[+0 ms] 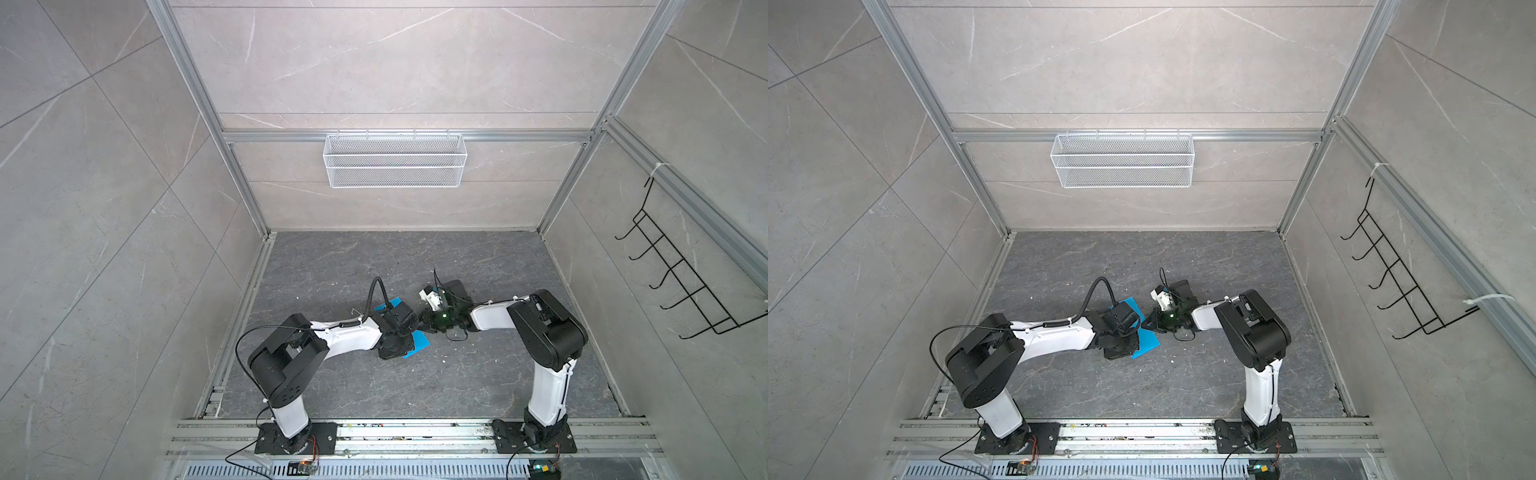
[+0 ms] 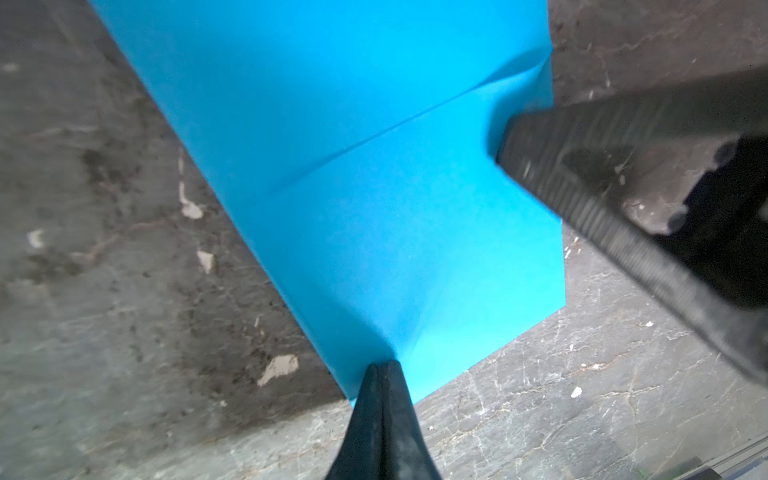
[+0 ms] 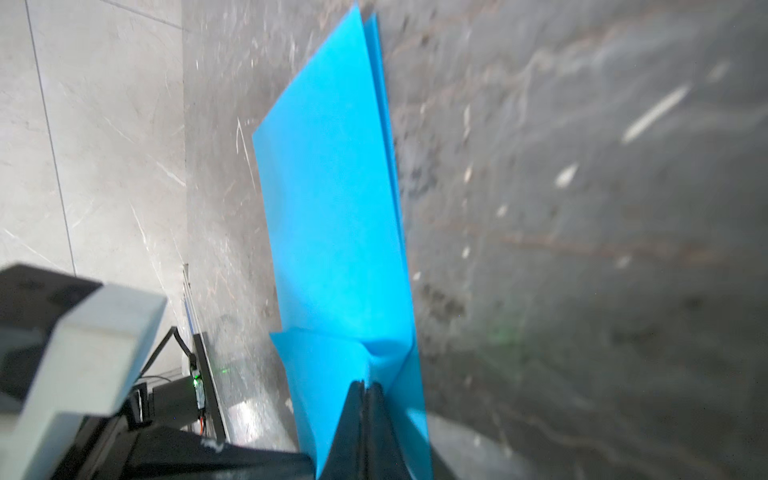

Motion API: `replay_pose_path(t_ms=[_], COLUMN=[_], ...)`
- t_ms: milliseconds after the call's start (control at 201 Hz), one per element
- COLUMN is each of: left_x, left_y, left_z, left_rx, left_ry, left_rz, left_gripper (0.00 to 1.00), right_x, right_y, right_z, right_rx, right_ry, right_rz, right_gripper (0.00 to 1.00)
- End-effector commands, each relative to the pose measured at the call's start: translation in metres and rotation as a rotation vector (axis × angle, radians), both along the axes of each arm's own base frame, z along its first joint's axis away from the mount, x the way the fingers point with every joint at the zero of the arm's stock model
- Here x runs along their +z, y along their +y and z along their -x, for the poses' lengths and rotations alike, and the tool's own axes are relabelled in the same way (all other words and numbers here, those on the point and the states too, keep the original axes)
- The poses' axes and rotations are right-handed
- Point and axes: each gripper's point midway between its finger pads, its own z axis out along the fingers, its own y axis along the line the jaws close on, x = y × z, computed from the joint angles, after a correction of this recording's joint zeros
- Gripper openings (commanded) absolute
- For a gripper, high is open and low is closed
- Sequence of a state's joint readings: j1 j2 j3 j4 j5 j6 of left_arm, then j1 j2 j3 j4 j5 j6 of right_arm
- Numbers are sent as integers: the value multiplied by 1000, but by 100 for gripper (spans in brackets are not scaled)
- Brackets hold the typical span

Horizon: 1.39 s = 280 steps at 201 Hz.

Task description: Fold a paper plane with a square sheet of paper (pick it up from the middle)

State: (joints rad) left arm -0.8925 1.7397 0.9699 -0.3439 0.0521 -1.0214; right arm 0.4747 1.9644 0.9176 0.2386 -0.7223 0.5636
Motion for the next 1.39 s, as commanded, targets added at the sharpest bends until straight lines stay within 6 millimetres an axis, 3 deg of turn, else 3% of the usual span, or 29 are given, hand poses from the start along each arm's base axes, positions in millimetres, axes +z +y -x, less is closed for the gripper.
replay_pose_path(t_ms=[0, 209, 359, 493, 637, 871, 1046, 1220, 1389], left_x=[-38, -37, -37, -36, -36, -35, -35, -33, -32], left_y=[31, 30, 29, 28, 28, 28, 26, 23, 21], left_z=[29, 29, 28, 27, 27, 28, 27, 25, 23], left_rx=[-15, -21, -23, -27, -28, -33, -41, -55, -62], left_ry=[111, 110, 107, 105, 108, 108, 108, 102, 97], left_rz=[-140, -138, -139, -140, -138, -136, -135, -130, -131], left_gripper=[0, 0, 0, 0, 0, 0, 0, 0, 0], right_x=[-5, 23, 13, 0, -9, -28, -9, 23, 18], right_y=[-3, -5, 8, 18, 12, -22, -25, -20, -3], right_z=[-12, -3, 26, 33, 23, -15, -28, -8, 22], right_rx=[-15, 1, 69, 81, 52, -62, -91, -50, 19], right_ry=[-22, -86, -46, -4, 6, 26, -5, -50, -12], right_rz=[28, 9, 9, 4, 26, 69, 42, -22, -22], right_gripper=[0, 0, 0, 0, 0, 0, 0, 0, 0])
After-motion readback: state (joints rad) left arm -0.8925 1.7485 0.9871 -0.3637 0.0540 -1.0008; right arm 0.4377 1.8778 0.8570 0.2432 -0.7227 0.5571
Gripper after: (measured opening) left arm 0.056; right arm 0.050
